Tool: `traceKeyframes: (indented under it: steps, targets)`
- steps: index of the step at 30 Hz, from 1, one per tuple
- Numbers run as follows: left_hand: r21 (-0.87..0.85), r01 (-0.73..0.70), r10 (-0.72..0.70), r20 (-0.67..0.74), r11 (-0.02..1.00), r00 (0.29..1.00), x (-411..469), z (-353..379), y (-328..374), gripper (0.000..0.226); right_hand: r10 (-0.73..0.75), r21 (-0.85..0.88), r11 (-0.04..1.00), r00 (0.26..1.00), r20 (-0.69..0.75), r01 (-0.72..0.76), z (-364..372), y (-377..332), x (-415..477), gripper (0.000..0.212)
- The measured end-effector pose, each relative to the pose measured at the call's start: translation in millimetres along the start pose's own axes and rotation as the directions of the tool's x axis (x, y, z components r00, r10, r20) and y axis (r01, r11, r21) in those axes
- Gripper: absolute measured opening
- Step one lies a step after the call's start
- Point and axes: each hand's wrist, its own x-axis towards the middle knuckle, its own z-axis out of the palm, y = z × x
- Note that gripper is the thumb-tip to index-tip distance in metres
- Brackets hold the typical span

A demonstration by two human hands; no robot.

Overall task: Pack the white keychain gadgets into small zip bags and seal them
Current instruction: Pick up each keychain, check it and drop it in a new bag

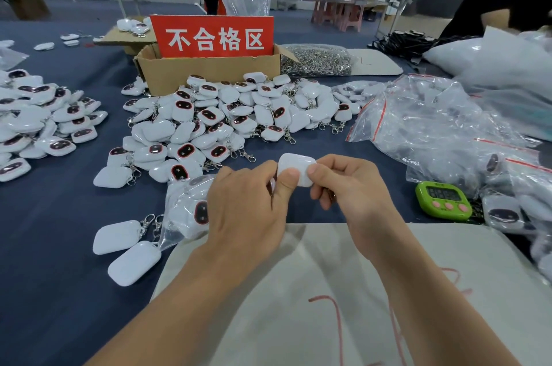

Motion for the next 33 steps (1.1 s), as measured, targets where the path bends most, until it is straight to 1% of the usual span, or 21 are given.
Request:
traceKeyframes:
  steps: [3,4,6,7,8,10,13,16,18,20,21,23,24,25,26,27,28,29,30,31,33]
  targets:
    - [0.155,0.114,-0.113,-0.016,0.981,0.993,5.9,-5.3,-0.1,0.033,0.039,-0.057,0.997,0.989,-0.142,-0.047,-0.5,4.1,2.7,0.027]
    - [0.213,0.107,-0.11,0.004,0.971,0.994,7.3,-6.5,-2.7,0.032,0.042,-0.091,0.994,0.981,-0.188,-0.059,-0.9,5.5,3.6,0.024]
    - [0.341,0.086,-0.128,0.104,0.936,0.986,8.0,-7.5,-10.0,0.031,0.021,-0.149,0.987,0.965,-0.26,-0.062,-0.8,7.5,5.0,0.018]
    - [0.39,0.092,-0.16,0.145,0.916,0.976,8.4,-7.2,-13.2,0.028,-0.001,-0.177,0.983,0.959,-0.283,-0.051,0.0,8.1,5.2,0.017]
    - [0.42,0.107,-0.187,0.155,0.901,0.97,9.0,-6.9,-15.3,0.023,-0.026,-0.207,0.978,0.955,-0.295,-0.037,1.5,8.3,5.0,0.015]
    - [0.422,0.146,-0.205,0.098,0.895,0.974,9.3,-6.6,-15.6,0.02,-0.07,-0.256,0.967,0.956,-0.284,-0.005,5.2,7.9,3.1,0.012]
    - [0.281,0.142,-0.139,-0.031,0.949,0.99,7.3,-5.9,-12.3,0.021,-0.155,-0.235,0.966,0.969,-0.193,0.108,13.8,6.5,-1.4,0.011]
    - [0.126,0.035,-0.018,-0.138,0.991,0.99,3.7,-10.9,-11.1,0.017,-0.305,-0.222,0.934,0.948,-0.093,0.278,27.0,6.7,-6.7,0.012]
    - [0.075,-0.061,0.074,-0.186,0.995,0.98,2.2,-14.5,-10.5,0.014,-0.38,-0.262,0.895,0.925,-0.017,0.362,35.9,8.6,-10.1,0.022]
    - [0.008,-0.143,0.142,-0.178,0.99,0.974,0.2,-14.8,-10.7,0.014,-0.43,-0.295,0.85,0.898,0.091,0.437,41.4,10.1,-14.0,0.032]
    - [-0.04,-0.16,0.152,-0.156,0.986,0.976,-0.8,-14.3,-11.1,0.014,-0.436,-0.306,0.835,0.889,0.14,0.458,41.9,10.4,-14.8,0.032]
    - [-0.149,-0.167,0.153,-0.099,0.975,0.983,-2.5,-12.5,-12.6,0.015,-0.378,-0.389,0.81,0.898,0.227,0.439,38.2,10.1,-12.7,0.029]
    - [-0.191,-0.167,0.155,-0.077,0.967,0.985,-3.4,-11.7,-12.9,0.017,-0.343,-0.433,0.801,0.91,0.233,0.413,34.2,9.9,-10.8,0.027]
    - [-0.21,-0.164,0.15,-0.077,0.964,0.986,-3.9,-11.3,-13.2,0.021,-0.323,-0.443,0.816,0.929,0.182,0.371,29.3,10.0,-8.6,0.029]
    - [-0.209,-0.151,0.13,-0.112,0.966,0.985,-3.4,-12.0,-14.0,0.024,-0.311,-0.411,0.855,0.947,0.082,0.316,23.3,9.4,-6.5,0.03]
    - [-0.198,-0.122,0.087,-0.177,0.973,0.98,-1.5,-13.9,-15.3,0.026,-0.294,-0.364,0.895,0.955,-0.048,0.258,16.9,8.4,-4.3,0.03]
    - [-0.193,-0.07,0.018,-0.26,0.979,0.965,2.2,-16.8,-17.8,0.026,-0.273,-0.338,0.919,0.947,-0.167,0.205,10.1,8.3,-1.7,0.03]
    - [-0.209,-0.001,-0.071,-0.338,0.978,0.939,6.6,-20.4,-21.6,0.026,-0.241,-0.341,0.928,0.938,-0.251,0.148,5.1,8.9,1.0,0.032]
    - [-0.242,0.075,-0.168,-0.391,0.967,0.905,11.1,-23.8,-26.9,0.026,-0.205,-0.364,0.927,0.938,-0.28,0.094,2.4,10.7,3.4,0.035]
    - [-0.277,0.154,-0.263,-0.418,0.949,0.87,15.0,-26.6,-32.8,0.026,-0.172,-0.394,0.917,0.954,-0.245,0.064,2.0,13.5,5.5,0.04]
    - [-0.334,0.304,-0.43,-0.42,0.892,0.799,20.1,-29.7,-43.6,0.026,-0.127,-0.44,0.893,0.99,-0.055,0.091,8.0,15.6,6.1,0.052]
